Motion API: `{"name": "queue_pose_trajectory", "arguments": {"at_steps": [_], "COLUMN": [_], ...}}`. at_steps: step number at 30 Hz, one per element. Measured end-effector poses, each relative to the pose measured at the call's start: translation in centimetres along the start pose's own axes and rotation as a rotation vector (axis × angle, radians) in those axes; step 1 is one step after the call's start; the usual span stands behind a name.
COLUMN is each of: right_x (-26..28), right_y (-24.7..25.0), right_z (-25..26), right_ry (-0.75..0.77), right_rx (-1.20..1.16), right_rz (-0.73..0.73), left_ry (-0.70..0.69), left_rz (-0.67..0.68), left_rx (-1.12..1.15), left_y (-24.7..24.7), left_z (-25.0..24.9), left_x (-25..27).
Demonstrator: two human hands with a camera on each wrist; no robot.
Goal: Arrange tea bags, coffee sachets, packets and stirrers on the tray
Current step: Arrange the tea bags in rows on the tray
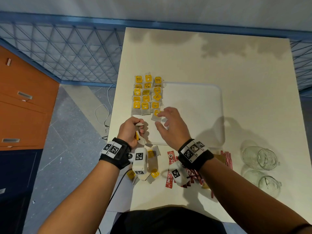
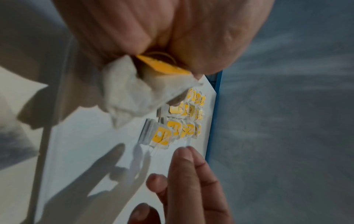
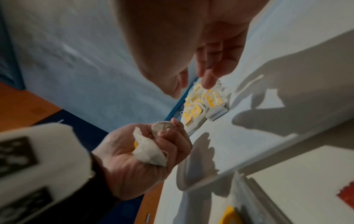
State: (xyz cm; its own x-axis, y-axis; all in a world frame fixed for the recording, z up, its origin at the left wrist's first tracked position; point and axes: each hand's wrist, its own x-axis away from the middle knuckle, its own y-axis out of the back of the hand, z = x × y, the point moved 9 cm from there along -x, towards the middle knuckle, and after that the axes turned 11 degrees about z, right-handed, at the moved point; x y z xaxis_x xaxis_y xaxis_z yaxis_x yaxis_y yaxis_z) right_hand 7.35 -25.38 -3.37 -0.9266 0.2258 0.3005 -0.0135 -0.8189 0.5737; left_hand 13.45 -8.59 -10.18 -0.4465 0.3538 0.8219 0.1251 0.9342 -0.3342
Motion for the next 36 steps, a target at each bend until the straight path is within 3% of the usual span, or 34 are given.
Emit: {"name": "queue_pose_trajectory", "arguments": {"at_steps": [5, 11, 19, 28, 36], "right_x": [1.3, 1.6, 1.7, -0.1, -5.0], "right_y": [-2.0, -3.1, -3.0, -1.4, -1.9], "right_z": [2.5, 3.3, 3.1, 0.7, -0.6], "right_ry": [0.089, 0.054, 0.087, -0.037, -0.108], "right_rx": [-0.115, -0.080, -0.140, -0.324, -0.185], "right_rz": [0.213, 0.274, 0.257, 0.182, 0.111], "left_ry": [-0.036, -0.052, -0.072, -0.132, -0.185], "left_rz": [-0.020, -0.022, 0.011, -0.021, 0.068], "left_rx": [-0.027, -0.082, -0.053, -0.097, -0.129], "left_y": [-0.3, -0.9, -1.0, 0.5, 0.9], "left_z": [-0.2, -0.2, -0.5, -2.0, -2.8], "left_x": [0.1, 0.4, 0.4, 0.9, 0.5]}}
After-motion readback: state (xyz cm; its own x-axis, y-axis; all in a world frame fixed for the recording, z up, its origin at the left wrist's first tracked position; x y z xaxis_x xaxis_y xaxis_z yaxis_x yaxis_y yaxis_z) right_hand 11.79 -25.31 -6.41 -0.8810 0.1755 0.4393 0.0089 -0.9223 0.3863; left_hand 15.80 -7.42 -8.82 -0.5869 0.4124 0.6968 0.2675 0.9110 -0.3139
